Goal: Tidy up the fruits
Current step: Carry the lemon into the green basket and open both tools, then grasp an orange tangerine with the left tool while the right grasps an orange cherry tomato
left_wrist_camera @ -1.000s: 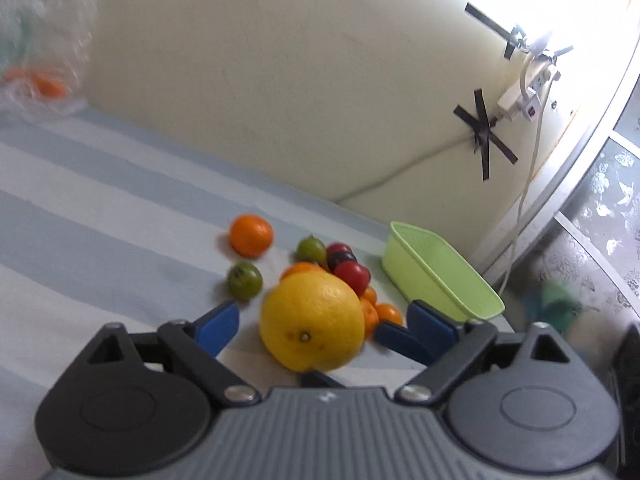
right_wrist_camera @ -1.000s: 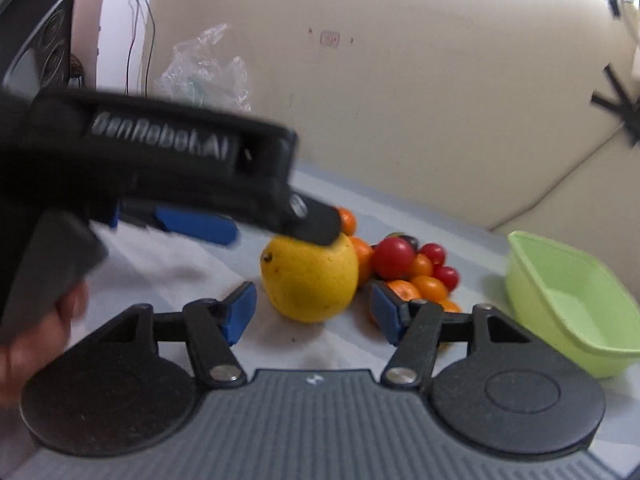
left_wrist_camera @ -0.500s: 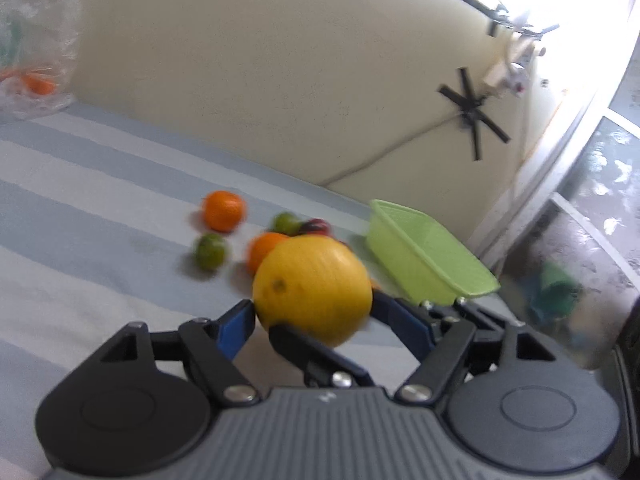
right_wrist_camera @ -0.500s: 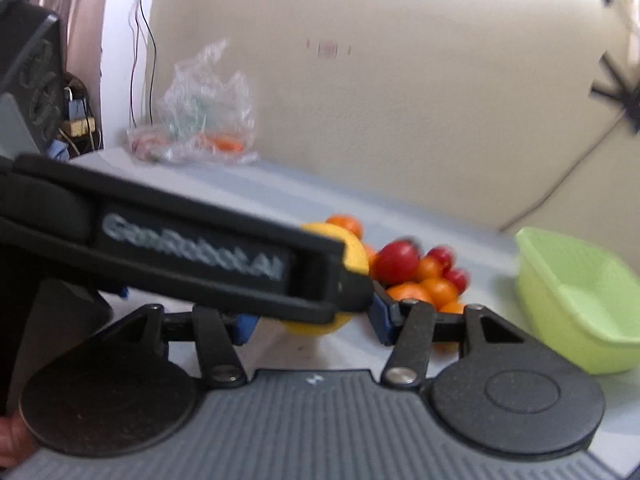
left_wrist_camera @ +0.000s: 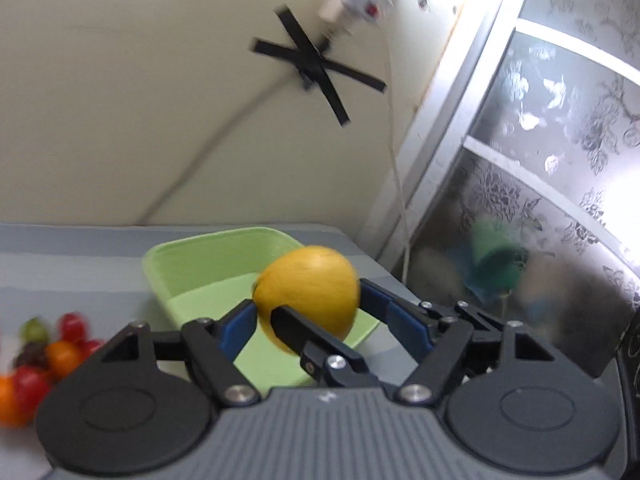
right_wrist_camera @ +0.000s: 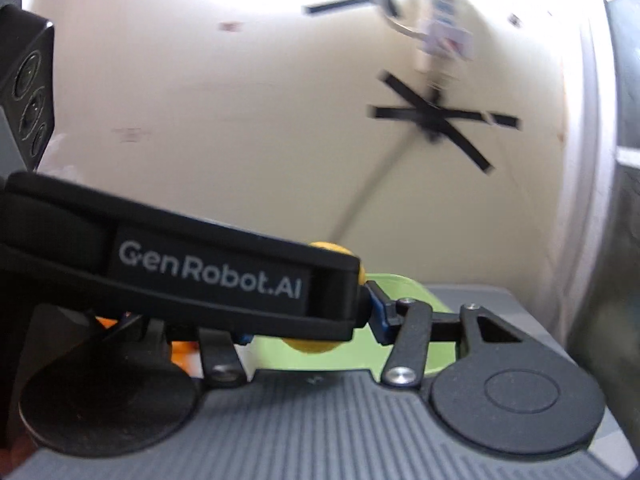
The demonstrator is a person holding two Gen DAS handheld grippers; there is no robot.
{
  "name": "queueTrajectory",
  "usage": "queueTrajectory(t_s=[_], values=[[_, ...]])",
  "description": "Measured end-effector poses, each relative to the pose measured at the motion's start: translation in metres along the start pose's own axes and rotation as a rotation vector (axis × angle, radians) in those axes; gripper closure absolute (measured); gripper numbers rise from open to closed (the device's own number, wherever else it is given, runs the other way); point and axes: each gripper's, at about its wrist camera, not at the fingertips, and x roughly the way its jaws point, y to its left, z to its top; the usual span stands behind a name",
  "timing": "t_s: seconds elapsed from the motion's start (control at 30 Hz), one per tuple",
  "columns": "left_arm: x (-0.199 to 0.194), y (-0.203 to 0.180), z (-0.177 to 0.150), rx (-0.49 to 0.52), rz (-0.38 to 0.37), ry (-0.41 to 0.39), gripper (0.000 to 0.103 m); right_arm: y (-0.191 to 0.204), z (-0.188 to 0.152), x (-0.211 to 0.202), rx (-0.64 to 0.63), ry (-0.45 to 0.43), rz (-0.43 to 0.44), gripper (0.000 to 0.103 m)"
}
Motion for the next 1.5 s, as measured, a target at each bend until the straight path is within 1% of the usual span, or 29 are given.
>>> queueTrajectory(t_s=[0.03, 0.07, 0.13, 0.2, 0.3, 0.33, 0.37, 0.4, 0.43, 0.5, 0.57, 0.67, 0.7, 0.73, 0.77, 0.8, 0.87, 0.9, 0.93, 0.97, 1.03, 1.1, 1.17, 1.23, 1.3, 1.37, 1.47, 1.5], values=[[0.009, -0.004, 0.001, 0.014, 0.007, 0.006, 0.036, -0.011, -0.001, 0.005, 0.019, 0.007, -0.016, 0.061], [0.018, -0.009, 0.004, 0.027, 0.018, 0.017, 0.036, -0.02, -0.001, 0.011, 0.05, 0.015, -0.034, 0.063], [0.03, -0.015, 0.003, 0.031, 0.03, 0.037, 0.036, -0.037, -0.004, 0.016, 0.114, 0.035, -0.021, 0.063], [0.037, -0.016, -0.001, 0.02, 0.026, 0.052, 0.036, -0.042, -0.007, 0.021, 0.137, 0.061, -0.031, 0.063], [0.036, -0.012, 0.0, -0.014, 0.024, 0.034, 0.032, -0.048, -0.007, 0.024, 0.156, 0.062, -0.033, 0.062], [0.027, -0.01, 0.001, -0.031, 0.013, 0.008, 0.031, -0.049, -0.005, 0.021, 0.171, 0.047, -0.037, 0.06], [0.018, -0.008, 0.005, -0.047, 0.009, -0.019, 0.031, -0.052, -0.007, 0.014, 0.185, 0.026, -0.032, 0.059], [0.003, -0.004, 0.006, -0.064, 0.005, -0.057, 0.029, -0.054, -0.006, 0.009, 0.2, -0.001, -0.046, 0.057], [-0.017, 0.002, 0.007, -0.079, 0.011, -0.103, 0.024, -0.057, -0.002, 0.008, 0.213, -0.024, -0.059, 0.057], [-0.061, 0.017, 0.005, -0.098, 0.051, -0.192, 0.019, -0.064, 0.001, 0.001, 0.25, -0.072, -0.066, 0.057], [-0.104, 0.035, -0.001, -0.111, 0.124, -0.252, 0.019, -0.07, 0.001, -0.002, 0.3, -0.1, -0.037, 0.057], [-0.159, 0.06, -0.021, -0.12, 0.264, -0.276, 0.019, -0.063, -0.002, -0.005, 0.321, -0.109, 0.036, 0.058], [-0.172, 0.066, -0.029, -0.126, 0.291, -0.274, 0.019, -0.057, -0.004, -0.007, 0.314, -0.106, 0.077, 0.06], [-0.184, 0.073, -0.039, -0.134, 0.313, -0.267, 0.019, -0.05, -0.004, -0.007, 0.303, -0.099, 0.119, 0.064], [-0.192, 0.08, -0.048, -0.141, 0.327, -0.255, 0.019, -0.039, -0.004, -0.009, 0.287, -0.086, 0.169, 0.065], [-0.199, 0.086, -0.058, -0.151, 0.339, -0.235, 0.02, -0.028, -0.004, -0.008, 0.272, -0.063, 0.223, 0.065], [-0.204, 0.099, -0.074, -0.171, 0.361, -0.2, 0.022, -0.003, -0.003, -0.004, 0.232, 0.003, 0.308, 0.07], [-0.203, 0.102, -0.08, -0.177, 0.357, -0.184, 0.024, 0.012, -0.003, 0.0, 0.191, 0.044, 0.336, 0.076], [-0.198, 0.105, -0.085, -0.185, 0.344, -0.165, 0.025, 0.027, -0.006, 0.003, 0.144, 0.085, 0.347, 0.077], [-0.191, 0.105, -0.088, -0.188, 0.321, -0.143, 0.025, 0.044, -0.011, 0.007, 0.089, 0.129, 0.345, 0.077], [-0.176, 0.103, -0.092, -0.167, 0.267, -0.101, 0.025, 0.065, -0.018, 0.018, 0.009, 0.189, 0.318, 0.077], [-0.158, 0.099, -0.093, -0.157, 0.23, -0.061, 0.025, 0.075, -0.022, 0.029, -0.017, 0.243, 0.294, 0.077], [-0.137, 0.102, -0.09, -0.191, 0.176, -0.027, 0.025, 0.077, -0.021, 0.038, 0.0, 0.287, 0.307, 0.076], [-0.12, 0.108, -0.087, -0.231, 0.152, -0.008, 0.025, 0.08, -0.019, 0.044, 0.012, 0.303, 0.316, 0.076], [-0.106, 0.112, -0.082, -0.247, 0.142, -0.004, 0.025, 0.085, -0.017, 0.047, 0.007, 0.314, 0.319, 0.076], [-0.096, 0.114, -0.08, -0.246, 0.148, 0.001, 0.025, 0.088, -0.02, 0.047, -0.005, 0.324, 0.319, 0.076], [-0.085, 0.114, -0.077, -0.236, 0.161, 0.003, 0.025, 0.092, -0.02, 0.05, -0.033, 0.327, 0.313, 0.073], [-0.081, 0.115, -0.077, -0.235, 0.169, 0.002, 0.027, 0.094, -0.021, 0.052, -0.043, 0.326, 0.311, 0.072]])
